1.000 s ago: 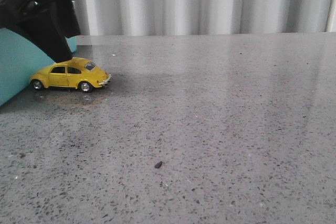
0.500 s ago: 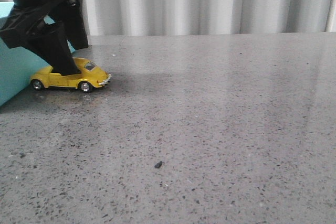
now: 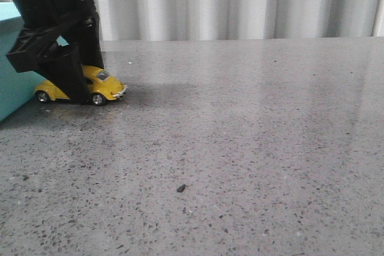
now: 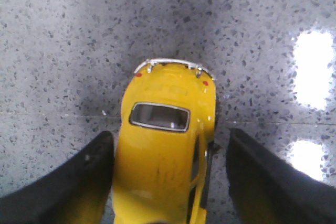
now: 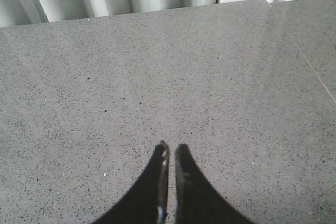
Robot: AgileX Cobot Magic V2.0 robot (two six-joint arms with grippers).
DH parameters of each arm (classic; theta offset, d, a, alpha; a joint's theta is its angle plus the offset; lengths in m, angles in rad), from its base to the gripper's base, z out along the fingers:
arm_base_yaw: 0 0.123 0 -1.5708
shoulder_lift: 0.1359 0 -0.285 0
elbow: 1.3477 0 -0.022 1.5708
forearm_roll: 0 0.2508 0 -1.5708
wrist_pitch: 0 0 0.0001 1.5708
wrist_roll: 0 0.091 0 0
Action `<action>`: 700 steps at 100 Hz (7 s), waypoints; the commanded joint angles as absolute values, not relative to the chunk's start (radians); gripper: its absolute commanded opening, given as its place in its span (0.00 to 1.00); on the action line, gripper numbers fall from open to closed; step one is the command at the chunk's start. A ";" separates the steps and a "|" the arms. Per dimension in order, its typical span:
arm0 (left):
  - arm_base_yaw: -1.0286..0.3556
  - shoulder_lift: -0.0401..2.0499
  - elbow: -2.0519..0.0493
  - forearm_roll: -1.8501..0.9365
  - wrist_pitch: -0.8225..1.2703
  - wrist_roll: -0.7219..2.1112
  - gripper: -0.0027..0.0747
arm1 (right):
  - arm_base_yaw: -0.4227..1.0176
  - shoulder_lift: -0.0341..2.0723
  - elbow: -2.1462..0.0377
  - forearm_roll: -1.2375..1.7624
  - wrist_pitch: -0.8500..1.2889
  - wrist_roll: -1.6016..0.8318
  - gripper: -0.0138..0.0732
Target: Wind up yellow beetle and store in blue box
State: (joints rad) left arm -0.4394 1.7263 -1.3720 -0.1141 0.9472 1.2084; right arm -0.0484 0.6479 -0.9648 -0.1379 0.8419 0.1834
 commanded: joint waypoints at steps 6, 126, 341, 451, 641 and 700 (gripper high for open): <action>-0.442 1.687 -1.402 -0.127 0.929 1.206 0.40 | -0.050 0.647 -0.988 -0.150 0.769 0.174 0.11; -0.314 1.514 -1.780 -0.090 1.026 0.900 0.02 | -0.050 0.647 -0.988 -0.150 0.767 0.174 0.11; 0.037 1.781 -1.680 -0.183 1.270 0.502 0.45 | -0.050 0.647 -0.988 -0.149 0.796 0.174 0.11; 0.037 1.124 -1.400 -0.427 0.933 0.490 0.01 | -0.050 0.276 -0.663 -0.279 0.644 0.174 0.11; 0.037 0.053 -0.286 -0.480 0.198 0.500 0.01 | -0.050 0.072 -0.307 -0.332 0.270 0.174 0.11; 0.037 0.053 -0.216 -0.287 0.125 0.460 0.01 | -0.050 0.072 -0.307 -0.332 0.270 0.174 0.11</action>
State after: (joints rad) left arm 0.0346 0.0417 -0.2162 -0.3545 0.2509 0.4980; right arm -0.0484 0.0594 -0.2811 -0.3093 0.3409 0.1834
